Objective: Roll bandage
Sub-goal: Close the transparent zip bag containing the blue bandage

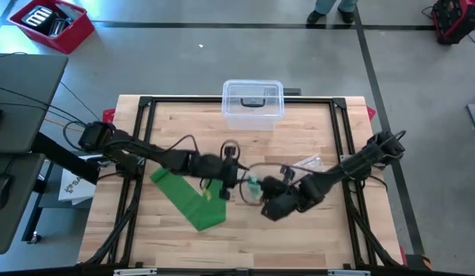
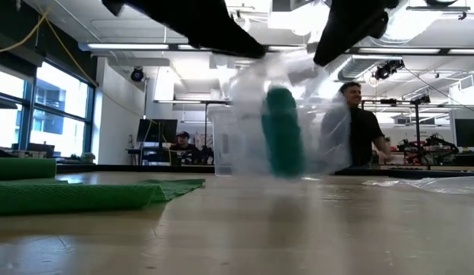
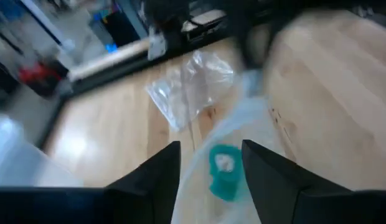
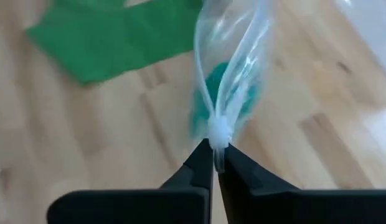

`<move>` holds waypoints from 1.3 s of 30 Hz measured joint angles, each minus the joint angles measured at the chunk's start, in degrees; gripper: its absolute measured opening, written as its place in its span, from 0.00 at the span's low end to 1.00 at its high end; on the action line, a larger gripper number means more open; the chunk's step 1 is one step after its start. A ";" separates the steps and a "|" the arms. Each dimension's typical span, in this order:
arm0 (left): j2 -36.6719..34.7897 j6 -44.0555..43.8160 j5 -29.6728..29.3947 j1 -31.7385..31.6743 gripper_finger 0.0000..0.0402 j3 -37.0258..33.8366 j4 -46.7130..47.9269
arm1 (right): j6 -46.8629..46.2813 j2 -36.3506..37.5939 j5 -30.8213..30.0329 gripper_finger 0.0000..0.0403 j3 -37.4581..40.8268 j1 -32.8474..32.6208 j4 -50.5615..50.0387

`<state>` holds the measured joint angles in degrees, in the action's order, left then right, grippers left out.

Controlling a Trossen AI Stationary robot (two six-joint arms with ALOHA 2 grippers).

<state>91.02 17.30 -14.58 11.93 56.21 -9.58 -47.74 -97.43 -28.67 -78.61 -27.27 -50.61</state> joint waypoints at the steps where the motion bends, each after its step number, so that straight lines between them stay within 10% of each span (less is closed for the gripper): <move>1: 0.00 1.81 -2.14 1.42 0.43 0.00 -0.54 | -0.24 0.02 -0.15 0.01 -0.31 0.58 -0.98; 21: 4.96 2.49 -11.75 6.93 0.42 0.02 -11.03 | 19.85 0.00 -8.26 0.00 -2.20 -2.23 5.53; 33: 4.96 1.05 -8.55 6.92 0.05 0.02 -11.27 | 21.87 0.00 -11.36 0.02 -2.20 -4.55 5.98; 39: 4.92 -2.19 -12.40 6.91 0.02 0.02 -10.45 | 14.64 0.15 -10.37 0.21 -2.20 -5.02 2.22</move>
<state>95.94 15.11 -26.98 18.84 56.23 -20.03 -33.10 -97.27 -39.05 -80.82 -32.29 -48.39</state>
